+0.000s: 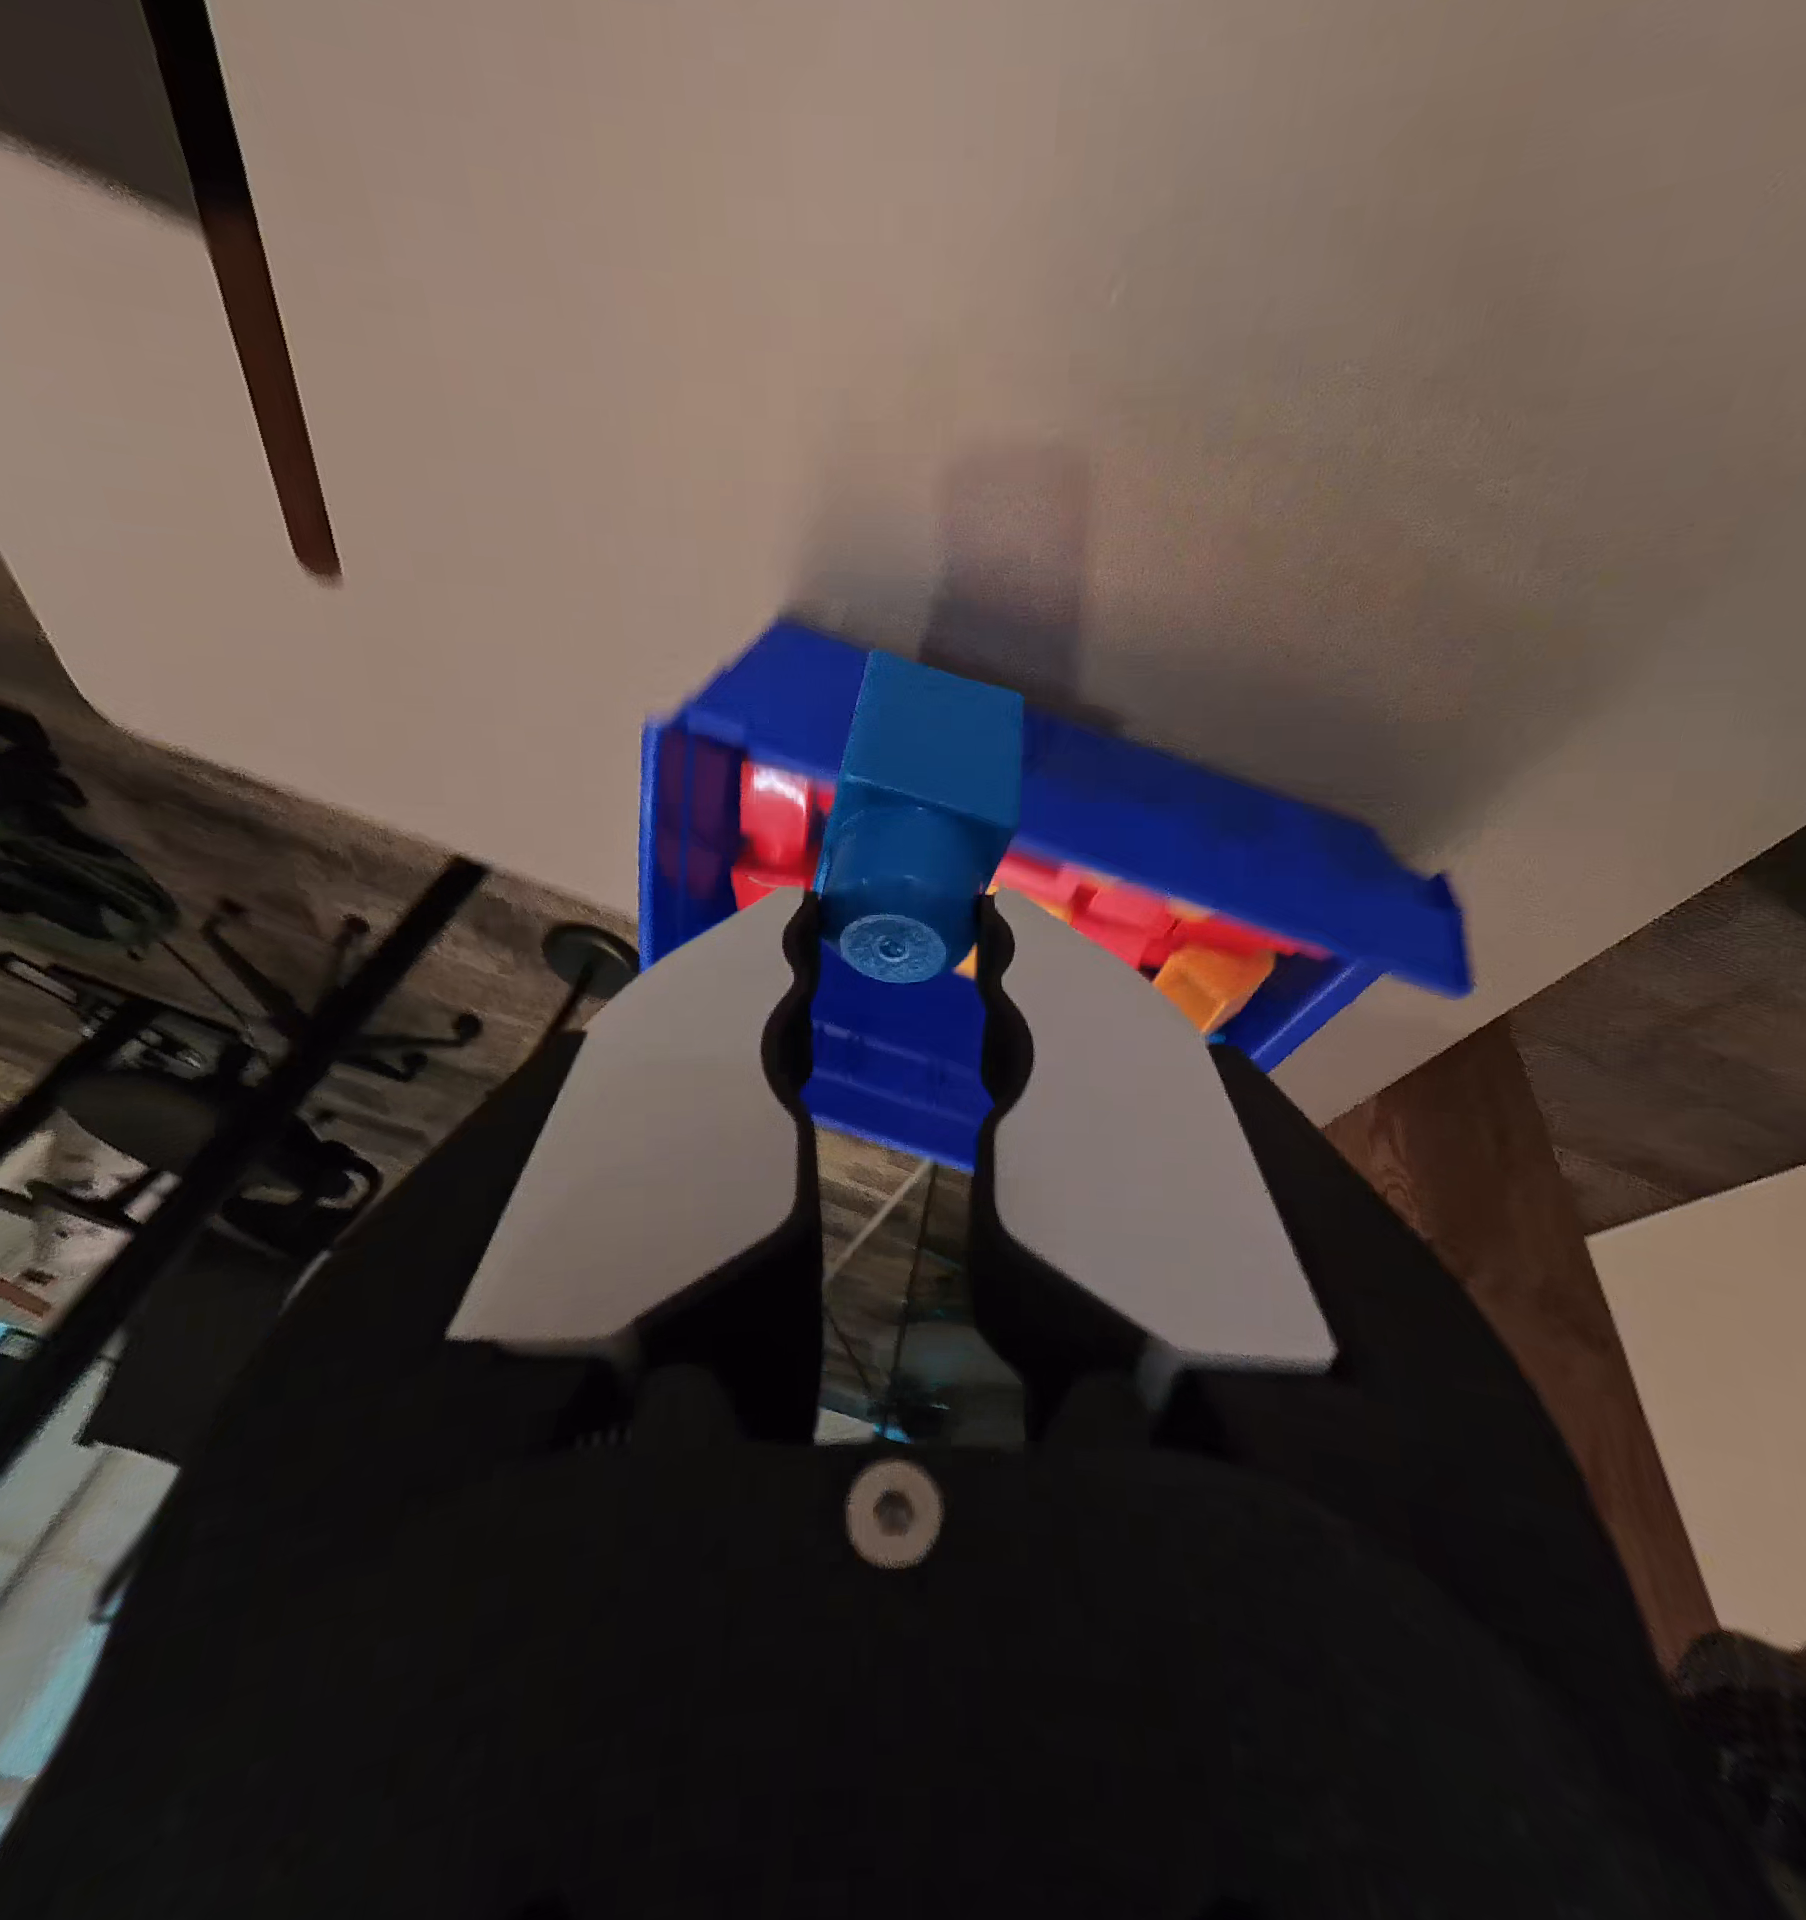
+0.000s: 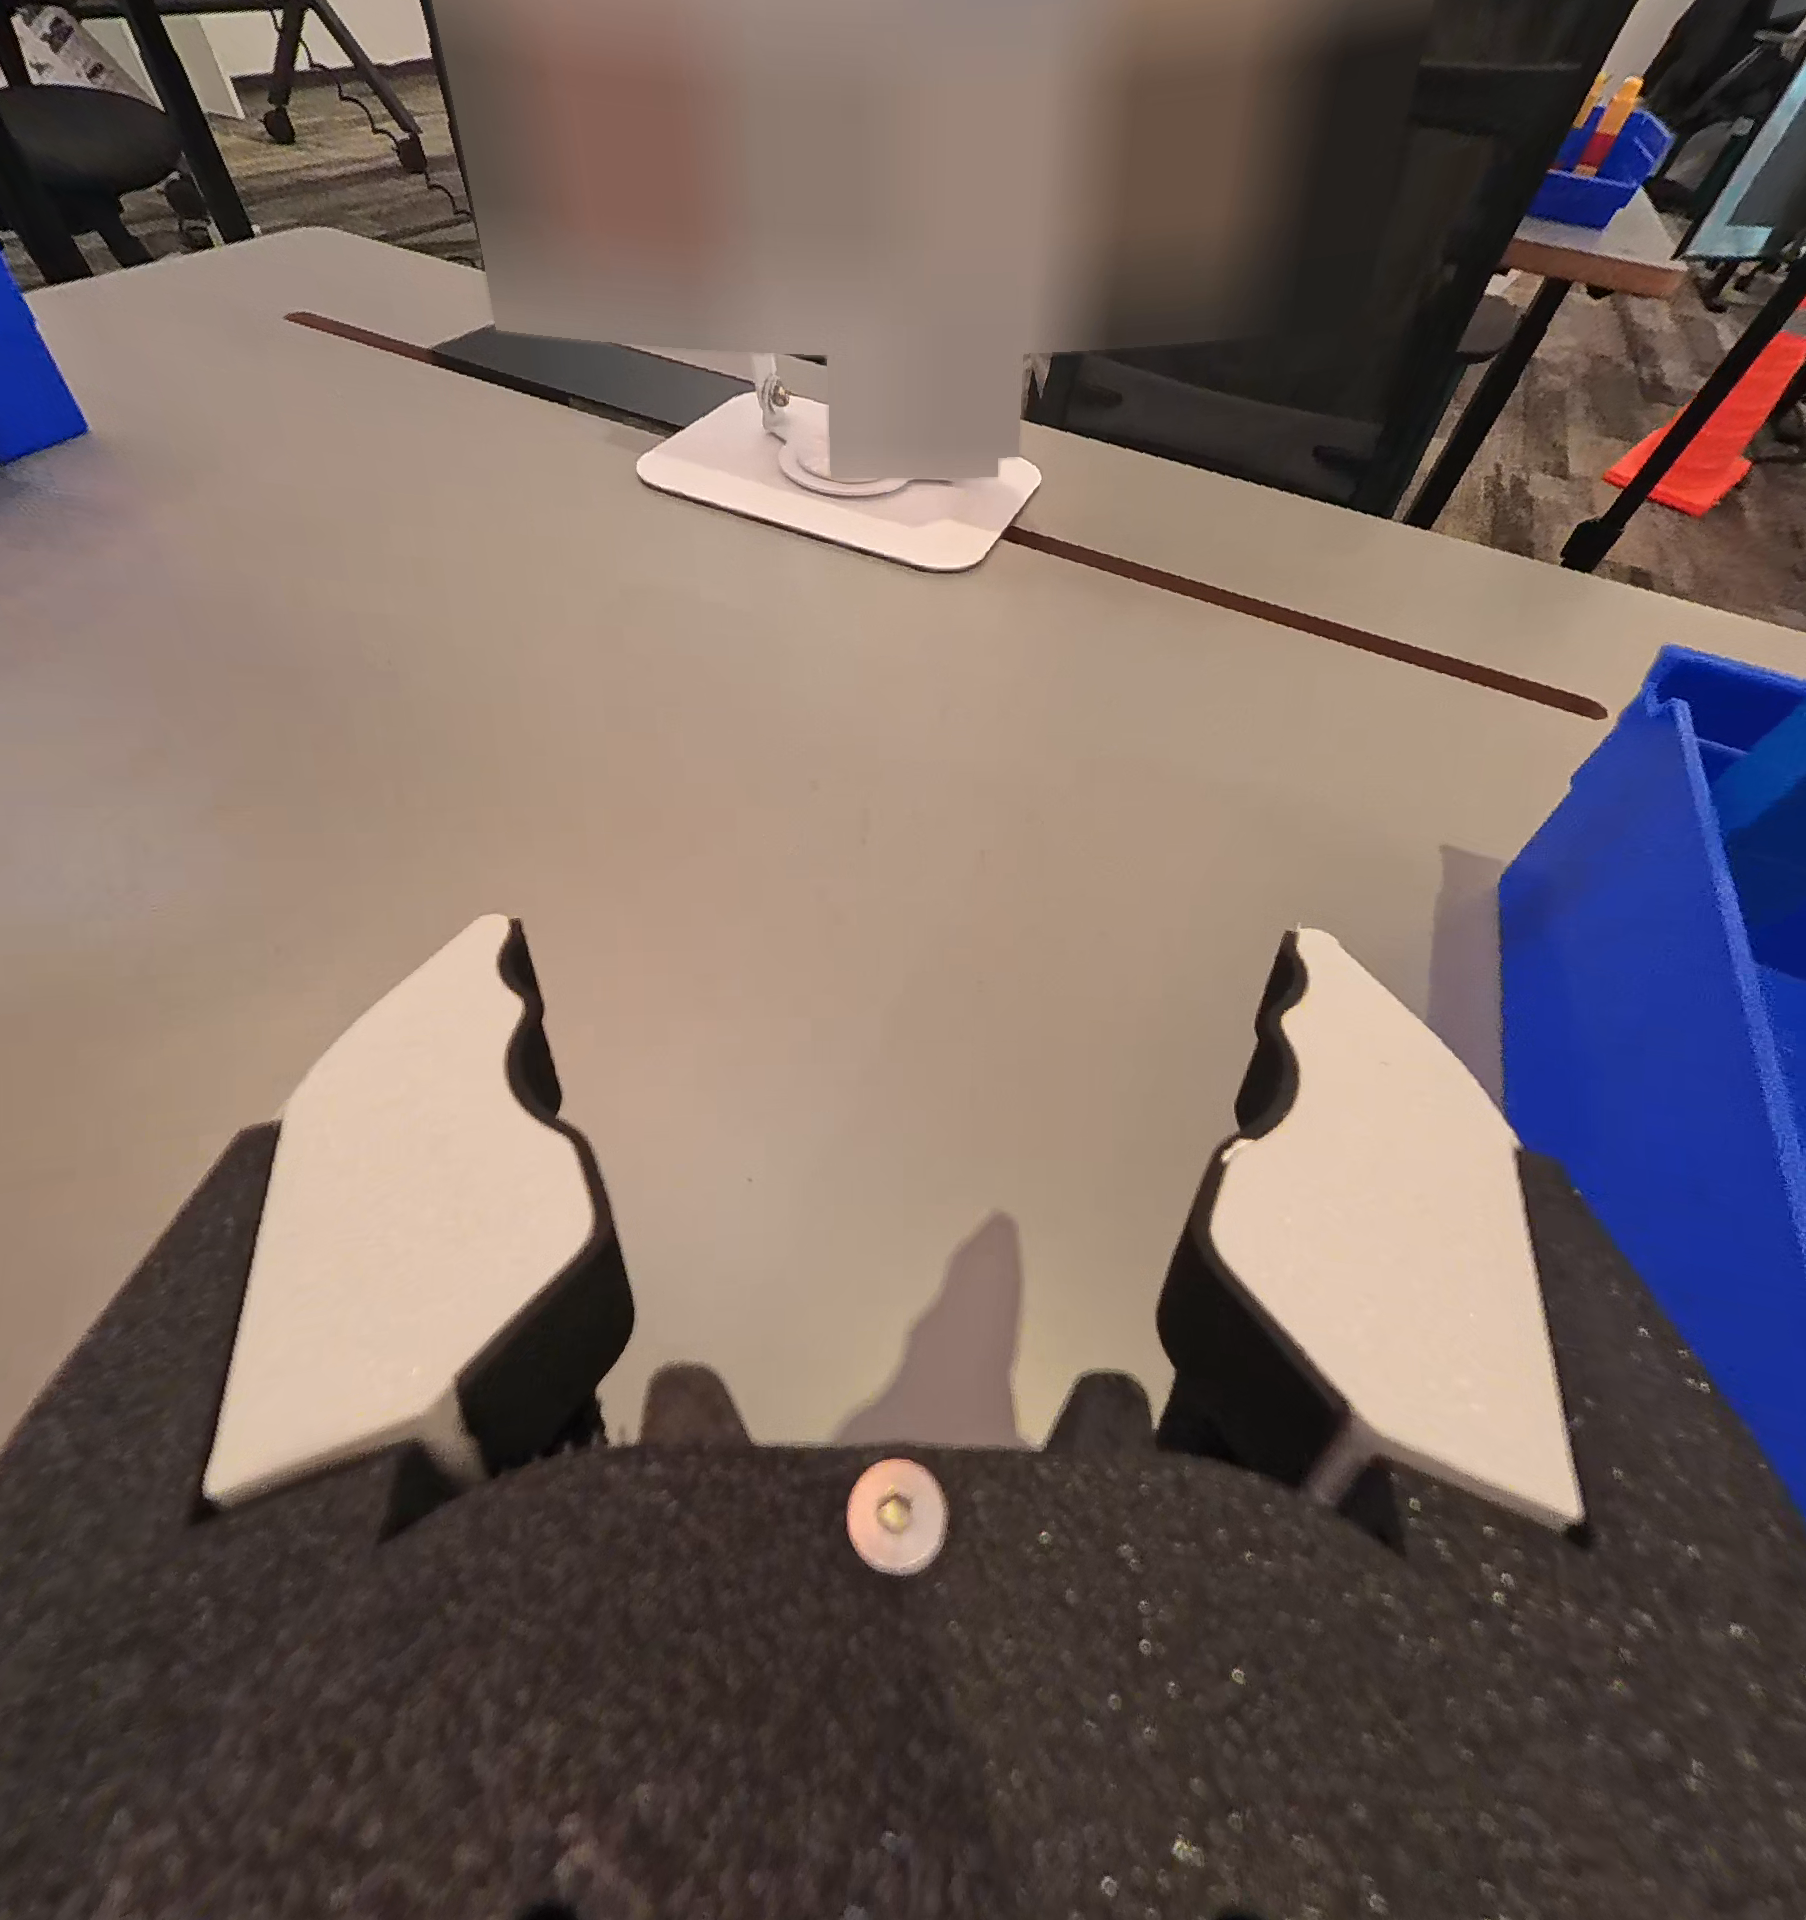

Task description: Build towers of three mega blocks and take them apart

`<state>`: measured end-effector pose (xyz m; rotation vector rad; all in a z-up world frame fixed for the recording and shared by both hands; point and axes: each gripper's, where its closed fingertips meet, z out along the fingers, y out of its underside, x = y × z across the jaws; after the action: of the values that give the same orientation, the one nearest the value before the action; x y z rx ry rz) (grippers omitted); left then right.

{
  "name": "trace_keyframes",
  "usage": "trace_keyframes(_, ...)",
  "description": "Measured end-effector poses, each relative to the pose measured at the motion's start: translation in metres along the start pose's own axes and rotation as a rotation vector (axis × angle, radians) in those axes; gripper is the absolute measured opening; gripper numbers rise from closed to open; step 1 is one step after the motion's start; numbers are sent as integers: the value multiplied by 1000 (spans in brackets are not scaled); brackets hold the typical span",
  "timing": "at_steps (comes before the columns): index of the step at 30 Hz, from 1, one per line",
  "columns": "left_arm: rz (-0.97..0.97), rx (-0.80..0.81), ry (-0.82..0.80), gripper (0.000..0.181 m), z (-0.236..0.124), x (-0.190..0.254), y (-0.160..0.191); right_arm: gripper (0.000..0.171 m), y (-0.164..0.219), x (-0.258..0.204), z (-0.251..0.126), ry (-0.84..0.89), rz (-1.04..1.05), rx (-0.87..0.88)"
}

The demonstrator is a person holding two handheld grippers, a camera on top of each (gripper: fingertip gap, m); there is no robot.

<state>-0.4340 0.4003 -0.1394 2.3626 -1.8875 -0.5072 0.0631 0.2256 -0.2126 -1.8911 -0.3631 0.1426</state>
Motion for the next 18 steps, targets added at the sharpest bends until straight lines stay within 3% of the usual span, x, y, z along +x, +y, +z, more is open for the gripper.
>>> trace_keyframes(8,154,38,36,28,12,58,-148,127,8,7,-19,21,8,-5)
trace_keyframes(13,188,54,88,28,26,84,-193,127,16,12,-24,28,21,-22)
trace_keyframes(18,205,55,119,28,31,100,-213,127,20,12,-23,23,29,-27)
